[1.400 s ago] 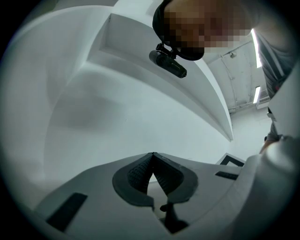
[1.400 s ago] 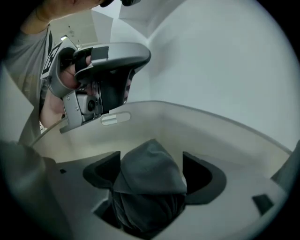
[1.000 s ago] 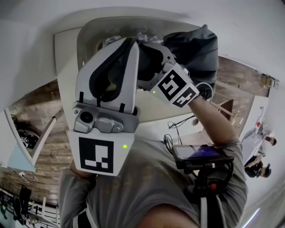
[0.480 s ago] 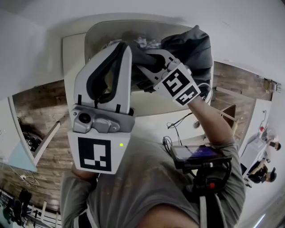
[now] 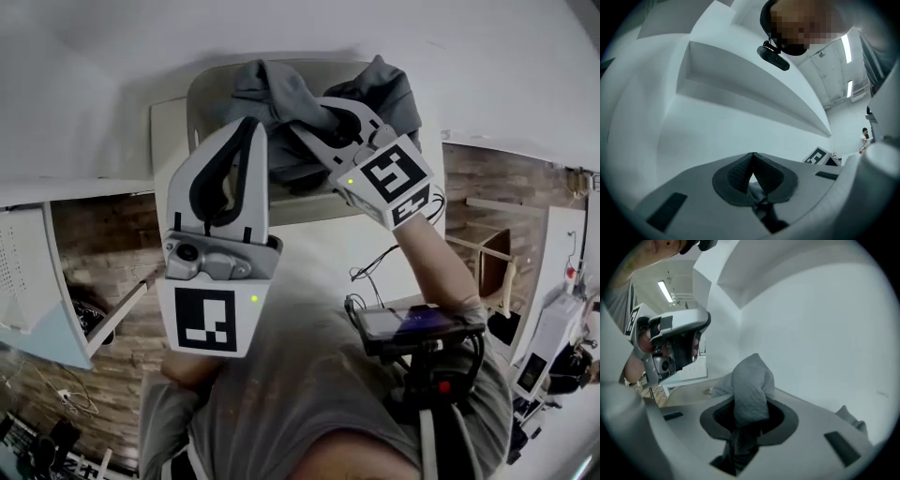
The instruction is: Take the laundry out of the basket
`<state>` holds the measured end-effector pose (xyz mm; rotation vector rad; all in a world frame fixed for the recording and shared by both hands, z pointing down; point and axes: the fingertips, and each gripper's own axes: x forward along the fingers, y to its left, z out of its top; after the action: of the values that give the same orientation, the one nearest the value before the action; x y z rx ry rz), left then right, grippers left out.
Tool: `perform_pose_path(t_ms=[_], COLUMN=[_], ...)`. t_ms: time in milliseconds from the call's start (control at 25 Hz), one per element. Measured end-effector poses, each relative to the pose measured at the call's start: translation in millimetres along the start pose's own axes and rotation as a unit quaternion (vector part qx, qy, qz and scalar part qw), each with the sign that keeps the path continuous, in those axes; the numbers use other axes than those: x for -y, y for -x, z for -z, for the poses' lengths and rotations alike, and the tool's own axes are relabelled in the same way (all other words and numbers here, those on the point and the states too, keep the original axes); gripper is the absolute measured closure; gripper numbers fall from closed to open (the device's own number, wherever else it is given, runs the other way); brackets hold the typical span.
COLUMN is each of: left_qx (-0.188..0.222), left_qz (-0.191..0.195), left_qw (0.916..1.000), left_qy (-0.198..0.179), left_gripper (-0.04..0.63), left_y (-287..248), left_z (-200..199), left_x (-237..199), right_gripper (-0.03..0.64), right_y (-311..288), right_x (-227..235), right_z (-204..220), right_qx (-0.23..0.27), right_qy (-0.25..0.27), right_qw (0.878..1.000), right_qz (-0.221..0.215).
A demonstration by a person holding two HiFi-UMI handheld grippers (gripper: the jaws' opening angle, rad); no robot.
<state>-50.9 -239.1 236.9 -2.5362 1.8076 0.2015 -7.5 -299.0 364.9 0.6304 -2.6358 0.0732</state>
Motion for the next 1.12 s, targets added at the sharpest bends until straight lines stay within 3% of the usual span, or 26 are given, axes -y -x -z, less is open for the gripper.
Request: perform_pose_path(t_ms=[320, 520, 1120], left_qx=[0.012, 0.03, 0.073], left_qz=[0.007, 0.016, 0.09], left_qw=[0.9997, 0.9989, 0.9927], left_qy=[-0.021, -0.032, -0.036], left_gripper=[0.588, 0.588, 0.588], left_y=[20.8, 36.5, 77.0], left_z=[-26.5, -47.9, -73.7], left_x=[32.5, 51.7, 117.1], right_gripper=[0.518, 0.518, 0.523], right_y=[58.1, 102.1, 268.1], right_x=[10.4, 15.1, 25.8], right_z=[-70.7, -120.4, -236.8], right_qx=[0.101, 0.152, 0.259], right_qy=[-0.02, -0.005, 0.04], right_qw=[0.994, 0.985, 0.945], right_qz=[0.045, 0.075, 0.196])
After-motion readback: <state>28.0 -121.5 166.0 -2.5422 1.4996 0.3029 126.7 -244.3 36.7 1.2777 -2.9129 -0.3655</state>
